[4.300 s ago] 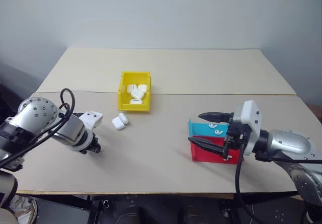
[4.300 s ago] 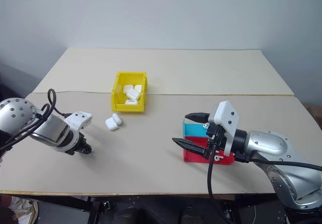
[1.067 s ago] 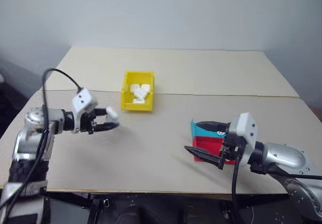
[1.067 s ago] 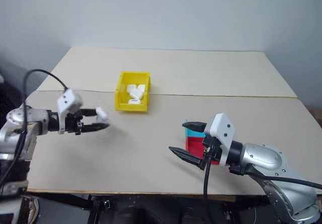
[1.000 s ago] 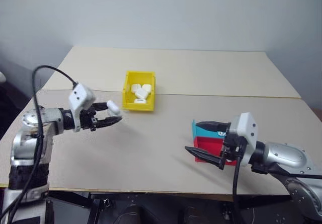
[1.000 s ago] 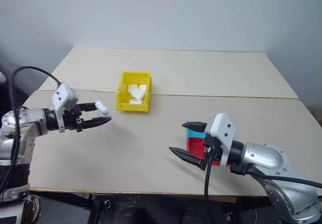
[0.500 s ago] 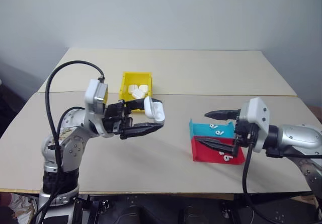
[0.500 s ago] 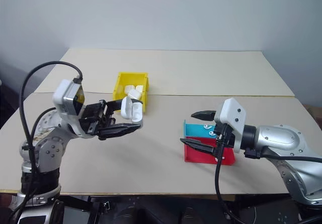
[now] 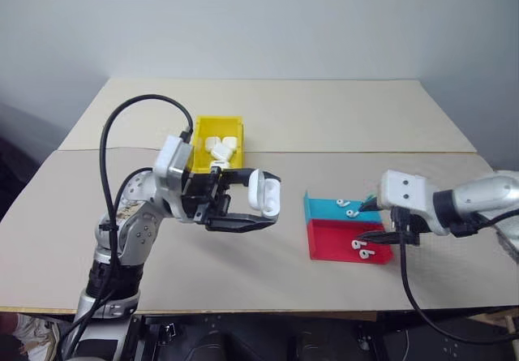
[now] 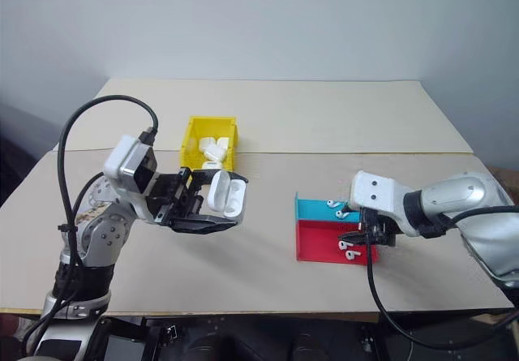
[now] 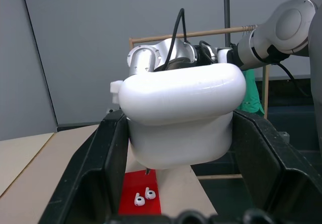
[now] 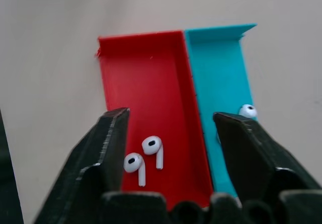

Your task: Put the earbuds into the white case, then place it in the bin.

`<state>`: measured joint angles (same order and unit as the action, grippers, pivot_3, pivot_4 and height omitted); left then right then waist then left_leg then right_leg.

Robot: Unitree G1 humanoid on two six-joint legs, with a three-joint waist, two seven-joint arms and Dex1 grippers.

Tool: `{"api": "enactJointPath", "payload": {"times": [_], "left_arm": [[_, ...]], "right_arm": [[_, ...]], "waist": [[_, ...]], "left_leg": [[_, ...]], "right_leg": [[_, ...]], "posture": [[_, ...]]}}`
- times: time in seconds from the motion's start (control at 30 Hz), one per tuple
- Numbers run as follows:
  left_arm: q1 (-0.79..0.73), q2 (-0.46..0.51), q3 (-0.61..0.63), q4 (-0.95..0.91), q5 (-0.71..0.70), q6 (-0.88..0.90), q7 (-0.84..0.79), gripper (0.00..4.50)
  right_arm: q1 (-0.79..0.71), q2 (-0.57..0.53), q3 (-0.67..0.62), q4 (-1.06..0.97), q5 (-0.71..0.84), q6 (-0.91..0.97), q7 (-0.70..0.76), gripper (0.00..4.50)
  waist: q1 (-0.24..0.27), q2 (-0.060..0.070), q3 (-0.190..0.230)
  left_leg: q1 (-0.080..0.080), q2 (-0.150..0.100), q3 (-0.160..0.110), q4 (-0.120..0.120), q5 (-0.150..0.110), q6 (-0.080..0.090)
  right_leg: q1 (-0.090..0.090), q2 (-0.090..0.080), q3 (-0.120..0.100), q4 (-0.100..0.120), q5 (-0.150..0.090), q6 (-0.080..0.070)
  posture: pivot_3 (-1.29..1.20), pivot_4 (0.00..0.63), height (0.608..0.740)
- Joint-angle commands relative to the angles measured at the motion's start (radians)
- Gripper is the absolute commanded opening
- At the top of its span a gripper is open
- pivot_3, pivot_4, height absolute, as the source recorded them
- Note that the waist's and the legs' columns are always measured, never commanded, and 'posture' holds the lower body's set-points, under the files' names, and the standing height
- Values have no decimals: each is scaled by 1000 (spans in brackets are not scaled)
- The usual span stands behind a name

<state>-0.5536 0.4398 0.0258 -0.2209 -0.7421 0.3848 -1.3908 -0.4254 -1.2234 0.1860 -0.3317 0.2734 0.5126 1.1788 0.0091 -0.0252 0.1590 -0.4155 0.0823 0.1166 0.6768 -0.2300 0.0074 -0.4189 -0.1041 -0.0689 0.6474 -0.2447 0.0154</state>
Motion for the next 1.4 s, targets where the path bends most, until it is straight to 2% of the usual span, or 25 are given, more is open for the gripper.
{"api": "enactJointPath", "payload": {"times": [0.03,0.27,0.6,1.3,1.4], "left_arm": [[-4,-7,-9,-26,2,-31,21,2815],[36,-2,-19,-70,7,-37,70,2815],[79,13,-15,-127,-3,-28,128,2815],[92,41,-15,-150,-28,-24,151,2815],[91,41,-15,-149,-28,-25,149,2815]], "right_arm": [[-44,16,87,77,-130,-119,64,2549],[-116,88,164,187,-226,-191,156,2549],[-137,165,185,264,-303,-217,192,2549],[-118,194,175,318,-368,-255,196,2549],[-119,197,178,320,-370,-255,198,1650]], "waist": [[2,0,0],[1,0,0],[3,0,0],[3,0,0],[3,0,0]], "left_leg": [[0,0,0,0,0,0],[0,0,0,0,1,-1],[0,0,1,0,1,-1],[0,0,1,0,1,-2],[0,0,1,0,1,-2]], "right_leg": [[0,0,0,0,0,0],[-1,0,0,0,0,0],[0,0,0,0,0,0],[0,0,0,0,0,0],[0,0,0,0,0,0]], "posture": [[0,150,740],[0,150,740],[0,150,740],[0,150,740],[0,150,740]]}}
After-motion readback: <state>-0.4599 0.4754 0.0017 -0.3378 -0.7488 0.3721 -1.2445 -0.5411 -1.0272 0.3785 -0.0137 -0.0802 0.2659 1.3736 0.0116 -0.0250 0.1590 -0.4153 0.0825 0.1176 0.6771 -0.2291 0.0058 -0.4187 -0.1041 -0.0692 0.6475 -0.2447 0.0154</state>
